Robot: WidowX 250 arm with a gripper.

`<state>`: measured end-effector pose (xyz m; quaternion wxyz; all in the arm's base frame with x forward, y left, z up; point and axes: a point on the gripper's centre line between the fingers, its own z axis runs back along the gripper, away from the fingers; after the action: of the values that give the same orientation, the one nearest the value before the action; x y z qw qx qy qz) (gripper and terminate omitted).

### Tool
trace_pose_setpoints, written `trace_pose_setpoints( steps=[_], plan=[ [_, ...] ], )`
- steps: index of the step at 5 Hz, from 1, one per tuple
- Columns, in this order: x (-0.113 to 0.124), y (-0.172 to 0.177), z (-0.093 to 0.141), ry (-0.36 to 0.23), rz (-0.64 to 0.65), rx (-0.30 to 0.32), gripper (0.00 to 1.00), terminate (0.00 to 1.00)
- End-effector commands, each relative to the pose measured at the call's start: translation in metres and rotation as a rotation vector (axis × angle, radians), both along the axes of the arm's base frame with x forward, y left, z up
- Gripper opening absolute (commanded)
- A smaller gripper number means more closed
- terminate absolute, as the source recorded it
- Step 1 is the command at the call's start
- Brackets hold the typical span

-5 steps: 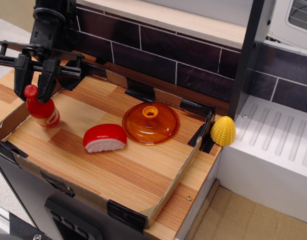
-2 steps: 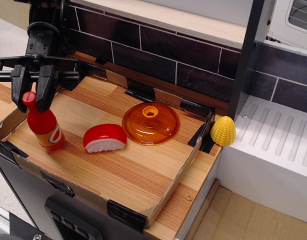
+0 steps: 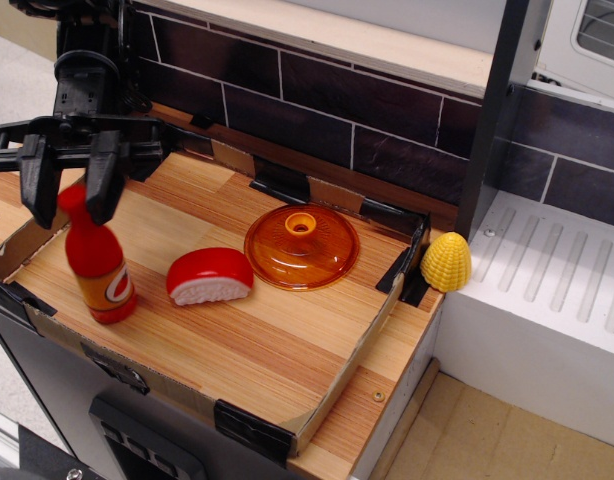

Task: Upright hot sauce bottle

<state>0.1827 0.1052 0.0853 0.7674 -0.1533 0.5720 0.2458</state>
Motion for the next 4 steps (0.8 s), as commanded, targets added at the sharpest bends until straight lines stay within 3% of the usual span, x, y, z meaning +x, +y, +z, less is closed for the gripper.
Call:
trace_pose_setpoints(
  steps=[1,2,3,4],
  plan=[
    [0.006,0.007,0.002,-0.059,0.024,0.076,1.00,0.00],
    [0.013,0.013,-0.003,-0.254,0.005,0.249,1.00,0.00],
    [0.034,0.044,0.046,-0.444,0.109,0.358,1.00,0.00],
    [0.035,0.051,0.068,-0.636,0.105,0.507,1.00,0.00]
  ],
)
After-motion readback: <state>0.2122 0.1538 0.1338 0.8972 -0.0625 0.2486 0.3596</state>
